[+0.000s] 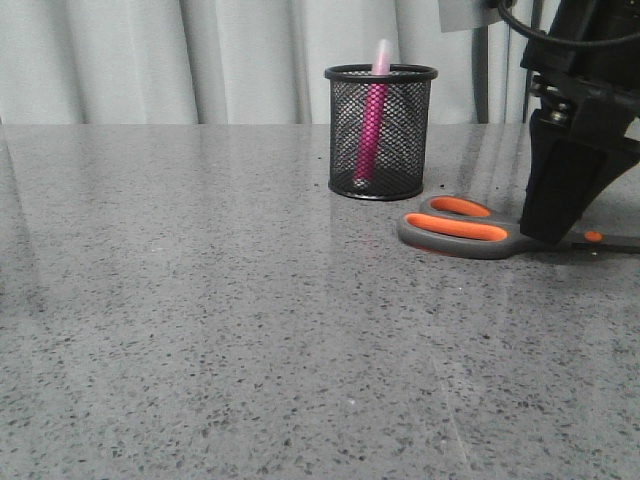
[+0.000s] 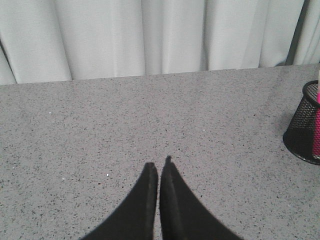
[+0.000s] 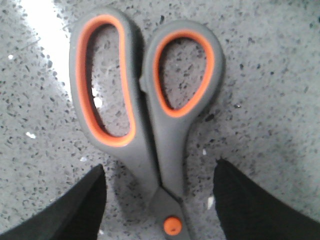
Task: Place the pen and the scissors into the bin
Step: 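Lower the right gripper onto the scissors handles and grasp them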
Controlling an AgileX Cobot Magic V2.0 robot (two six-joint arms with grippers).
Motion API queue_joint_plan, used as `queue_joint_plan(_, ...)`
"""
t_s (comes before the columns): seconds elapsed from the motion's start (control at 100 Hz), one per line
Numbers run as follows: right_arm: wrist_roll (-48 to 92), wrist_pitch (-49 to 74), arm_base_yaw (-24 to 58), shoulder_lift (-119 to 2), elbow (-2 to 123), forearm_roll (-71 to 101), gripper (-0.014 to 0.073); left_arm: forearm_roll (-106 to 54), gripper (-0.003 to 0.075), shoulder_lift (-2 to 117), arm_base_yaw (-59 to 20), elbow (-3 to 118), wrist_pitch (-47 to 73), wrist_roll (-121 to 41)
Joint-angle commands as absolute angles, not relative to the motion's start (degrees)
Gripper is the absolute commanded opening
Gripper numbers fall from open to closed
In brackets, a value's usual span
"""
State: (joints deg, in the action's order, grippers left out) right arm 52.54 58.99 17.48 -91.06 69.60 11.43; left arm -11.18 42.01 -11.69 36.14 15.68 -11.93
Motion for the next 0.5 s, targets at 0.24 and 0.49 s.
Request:
queue_joint_plan(0.24, 54.82, 57.94, 17.64, -92.01, 71.45, 11.6, 0.0421, -12.08, -0.0018, 41.73, -11.51, 37.78, 11.22, -11.45)
queue_joint_plan(0.49, 54.82, 58.06, 17.64, -93.44, 71.45, 11.6, 0.0407, -12.08, -0.0019, 41.73, -11.51, 37.78, 11.22, -11.45)
